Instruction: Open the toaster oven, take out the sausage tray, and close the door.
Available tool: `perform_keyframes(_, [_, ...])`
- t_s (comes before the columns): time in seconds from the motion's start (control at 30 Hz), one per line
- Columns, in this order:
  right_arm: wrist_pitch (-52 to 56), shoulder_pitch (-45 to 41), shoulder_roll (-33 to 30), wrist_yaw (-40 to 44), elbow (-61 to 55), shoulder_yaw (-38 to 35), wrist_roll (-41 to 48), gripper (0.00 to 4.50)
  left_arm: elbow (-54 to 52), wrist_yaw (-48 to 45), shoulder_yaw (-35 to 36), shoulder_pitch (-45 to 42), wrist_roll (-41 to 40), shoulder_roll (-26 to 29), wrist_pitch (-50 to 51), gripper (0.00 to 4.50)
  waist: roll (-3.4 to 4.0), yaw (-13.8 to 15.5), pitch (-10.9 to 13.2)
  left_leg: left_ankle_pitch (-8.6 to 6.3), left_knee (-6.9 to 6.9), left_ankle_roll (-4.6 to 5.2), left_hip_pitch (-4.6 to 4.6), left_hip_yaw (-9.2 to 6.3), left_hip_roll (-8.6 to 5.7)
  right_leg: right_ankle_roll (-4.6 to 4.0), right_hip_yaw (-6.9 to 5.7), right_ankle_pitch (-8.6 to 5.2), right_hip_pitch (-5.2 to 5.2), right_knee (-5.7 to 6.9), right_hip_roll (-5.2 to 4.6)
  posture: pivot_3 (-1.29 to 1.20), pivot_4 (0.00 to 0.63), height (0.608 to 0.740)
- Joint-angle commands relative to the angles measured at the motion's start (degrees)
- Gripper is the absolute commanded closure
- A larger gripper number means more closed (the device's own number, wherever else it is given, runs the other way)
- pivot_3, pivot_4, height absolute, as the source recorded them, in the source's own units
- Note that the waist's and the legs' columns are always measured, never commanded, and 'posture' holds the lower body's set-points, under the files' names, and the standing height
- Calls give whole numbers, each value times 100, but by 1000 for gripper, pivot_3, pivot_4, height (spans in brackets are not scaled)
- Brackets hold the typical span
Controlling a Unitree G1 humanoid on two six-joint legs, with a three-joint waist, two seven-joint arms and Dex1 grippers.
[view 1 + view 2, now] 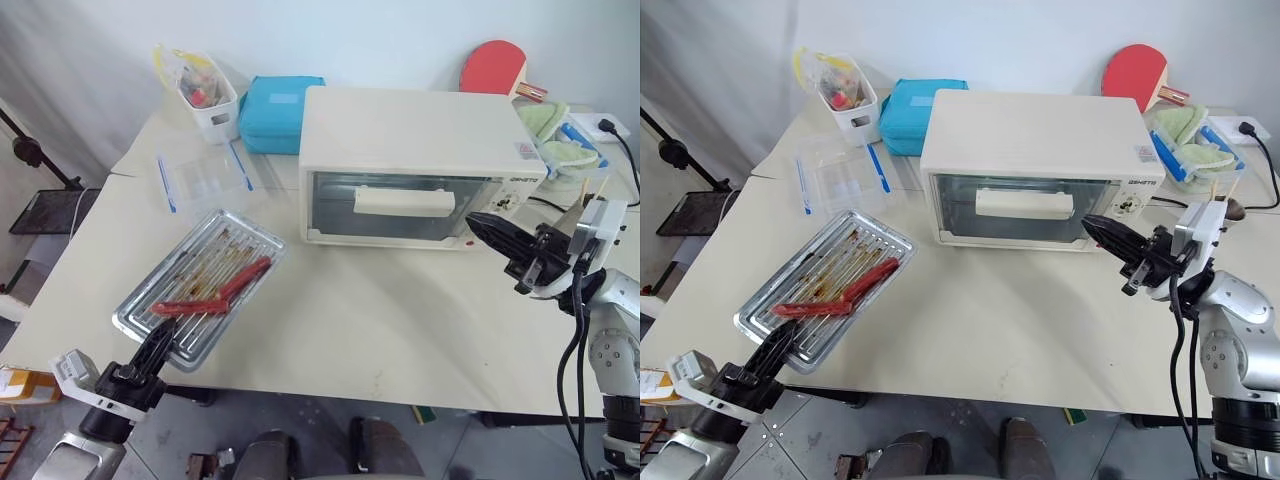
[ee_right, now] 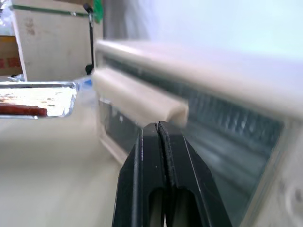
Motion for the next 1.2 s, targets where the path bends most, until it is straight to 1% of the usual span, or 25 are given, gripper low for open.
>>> perform_keyframes(0.03, [106,299,-111,230,-430,-79,20,3536,224,-233,50,-79,-176,321,357,4488,1,4,0,-1,-2,-1,0,-3,0,0,-3,0,-1,-1,0,0,150,740])
perform_keyframes(0.13, [-147,908,-251,695,-700,-120,-220,2558,682,-342,-202,-404,-176,883,836,4488,2,46,0,-4,-11,4,-2,-4,-1,0,-6,0,-2,-6,-1,0,150,740])
perform_keyframes(0.17, [-272,1100,-293,853,-762,-139,-309,2193,835,-335,-263,-555,-176,984,933,4488,2,59,0,-5,-11,5,-2,-6,-2,0,-9,0,-2,-7,-1,0,150,740])
perform_keyframes(0.23, [-561,1584,-369,1195,-870,-237,-481,1622,1171,-378,-577,-857,-176,1455,1257,4488,8,108,-3,-6,-11,7,-2,-5,-7,0,-10,0,-1,-7,-6,0,150,740])
perform_keyframes(0.33, [-704,2098,-377,1342,-1030,-435,-517,728,1547,-454,-1045,-1197,-176,2002,1625,4488,9,118,-3,-5,-9,7,-1,-8,-11,0,-15,0,3,-5,-11,0,150,740])
perform_keyframes(0.4, [-737,2372,-354,1314,-1154,-563,-562,75,1796,-532,-1382,-1550,-176,2174,1777,4488,14,113,-4,-5,-8,7,0,-6,-13,0,-14,0,4,-4,-13,0,150,740])
perform_keyframes(0.53, [-740,3065,-238,1140,-1545,-917,-612,30,2282,-561,-2148,-2400,-176,2430,2033,4488,19,131,-3,2,-9,-1,2,-7,-18,1,-15,0,3,3,-18,0,150,740])
perform_keyframes(0.6, [-758,3528,-171,1104,-1761,-1156,-630,30,2597,-545,-2575,-2993,-160,2462,2116,4488,19,132,-3,6,-11,-10,2,-14,-17,1,-21,1,2,5,-17,0,150,740])
perform_keyframes(0.67, [-765,3830,-118,1063,-1924,-1302,-631,30,2815,-576,-2837,-3353,-140,2476,2188,4488,20,142,-4,10,-13,-15,2,-18,-18,2,-24,1,2,10,-17,0,150,740])
perform_keyframes(0.73, [-787,4151,-28,1001,-2074,-1473,-635,30,3141,-673,-3170,-3846,92,2397,2387,4488,19,140,-3,13,-13,-18,1,-19,-18,2,-26,1,2,9,-17,0,150,740])
perform_keyframes(0.83, [-799,4639,157,921,-2250,-1728,-643,30,3746,-904,-3604,-4677,668,2177,2709,4488,21,161,-4,15,-10,-19,2,-20,-21,5,-29,3,4,10,-17,0,150,740])
perform_keyframes(0.93, [-828,4973,337,800,-2398,-1944,-641,30,4297,-1305,-3951,-5485,1543,1815,2924,4488,19,161,-4,20,-9,-21,1,-20,-25,10,-30,5,5,10,-16,0,150,740])
perform_keyframes(1.07, [-818,5219,509,637,-2591,-2070,-666,30,4796,-1816,-4268,-6207,2673,1307,3008,4488,20,264,-5,24,-9,-28,0,-20,-32,18,-33,9,6,7,-18,0,150,740])
perform_keyframes(1.13, [-818,5301,587,543,-2697,-2091,-691,30,5069,-1979,-4291,-6500,3139,992,2906,4488,23,318,-6,22,-8,-34,0,-22,-35,21,-34,11,9,6,-20,0,150,740])
perform_keyframes(1.2, [-822,5368,641,494,-2786,-2092,-712,30,5271,-2138,-4217,-6677,3544,793,2860,4488,28,393,-9,21,-6,-40,1,-35,-47,29,-44,15,23,-5,-28,0,150,740])
